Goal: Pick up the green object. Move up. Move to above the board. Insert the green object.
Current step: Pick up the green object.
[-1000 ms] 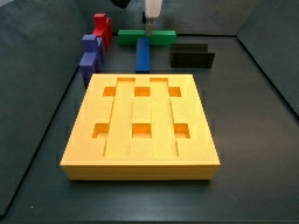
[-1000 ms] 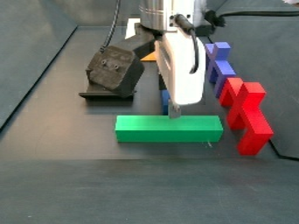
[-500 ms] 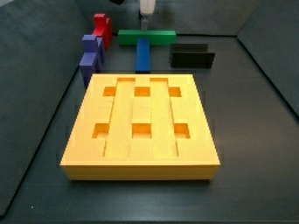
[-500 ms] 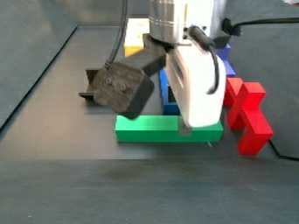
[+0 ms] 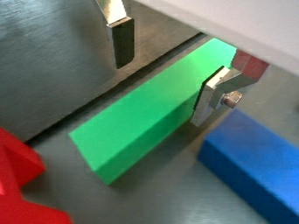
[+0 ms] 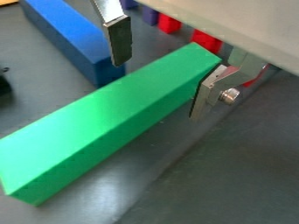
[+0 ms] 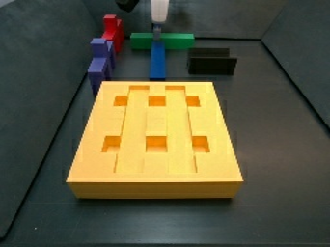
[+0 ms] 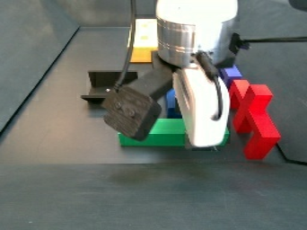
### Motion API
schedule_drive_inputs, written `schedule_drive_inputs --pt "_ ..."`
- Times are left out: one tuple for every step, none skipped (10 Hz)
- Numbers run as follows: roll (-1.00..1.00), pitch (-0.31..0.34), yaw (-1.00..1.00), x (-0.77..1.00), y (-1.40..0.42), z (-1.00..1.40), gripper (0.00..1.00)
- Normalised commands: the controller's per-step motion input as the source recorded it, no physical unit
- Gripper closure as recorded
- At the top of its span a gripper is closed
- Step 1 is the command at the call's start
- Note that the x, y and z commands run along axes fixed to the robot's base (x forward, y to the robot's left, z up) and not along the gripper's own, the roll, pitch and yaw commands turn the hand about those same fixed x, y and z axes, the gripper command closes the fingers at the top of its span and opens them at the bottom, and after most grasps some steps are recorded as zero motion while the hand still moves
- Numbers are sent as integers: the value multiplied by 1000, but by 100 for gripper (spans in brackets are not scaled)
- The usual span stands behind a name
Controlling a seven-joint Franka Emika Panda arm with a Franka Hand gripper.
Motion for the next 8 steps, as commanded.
schedule_drive_inputs --pt "-57 0 -100 -26 186 -6 0" --pt "0 0 -54 77 0 -123 0" --pt "0 0 -109 169 0 -197 0" --pt "29 0 -69 189 0 -220 0" --pt "23 0 -69 137 0 -203 0" --pt "10 0 0 0 -26 -169 0" --pt "0 0 -34 -157 -20 -103 0" --pt "27 0 -40 -6 -60 -14 0"
